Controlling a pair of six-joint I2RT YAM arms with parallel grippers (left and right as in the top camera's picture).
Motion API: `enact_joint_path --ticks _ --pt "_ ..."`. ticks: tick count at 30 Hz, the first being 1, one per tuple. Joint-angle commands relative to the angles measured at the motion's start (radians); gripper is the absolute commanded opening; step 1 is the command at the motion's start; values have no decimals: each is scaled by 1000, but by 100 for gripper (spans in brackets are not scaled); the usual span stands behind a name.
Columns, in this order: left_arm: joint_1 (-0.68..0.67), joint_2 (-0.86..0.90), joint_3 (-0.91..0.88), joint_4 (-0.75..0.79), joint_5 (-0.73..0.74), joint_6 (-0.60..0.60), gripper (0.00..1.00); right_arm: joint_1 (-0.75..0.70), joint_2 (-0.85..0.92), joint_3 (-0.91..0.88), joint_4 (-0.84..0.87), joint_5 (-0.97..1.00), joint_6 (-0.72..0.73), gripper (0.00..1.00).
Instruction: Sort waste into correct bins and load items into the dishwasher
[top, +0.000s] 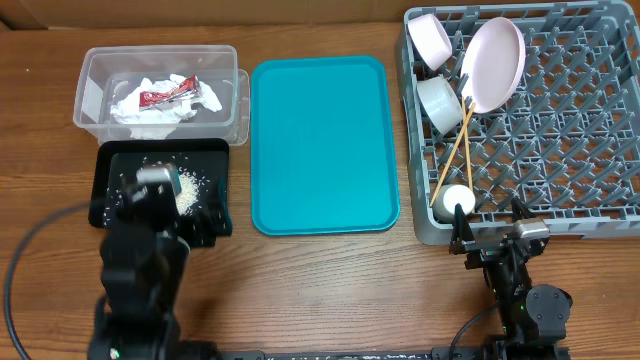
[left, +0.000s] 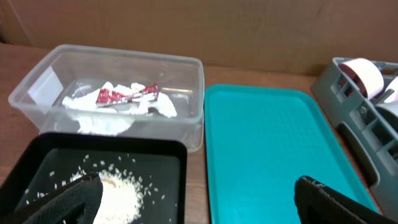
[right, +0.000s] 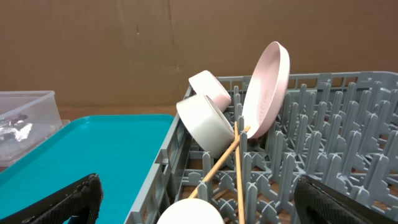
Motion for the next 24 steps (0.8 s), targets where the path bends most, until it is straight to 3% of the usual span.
enact_joint_path --ticks 1,8,15,24 --pt "1 -103 -109 33 -19 8 100 -1 -12 -11 7 -8 3 100" --pt "1 -290 -327 105 -32 -8 100 -1 -12 -11 7 -8 3 100" --pt "1 -444 -518 282 -84 -7 100 -1 -12 -11 7 -9 3 100" --pt "1 -541 -651 420 -100 -8 100 -1 -12 -11 7 -9 3 100"
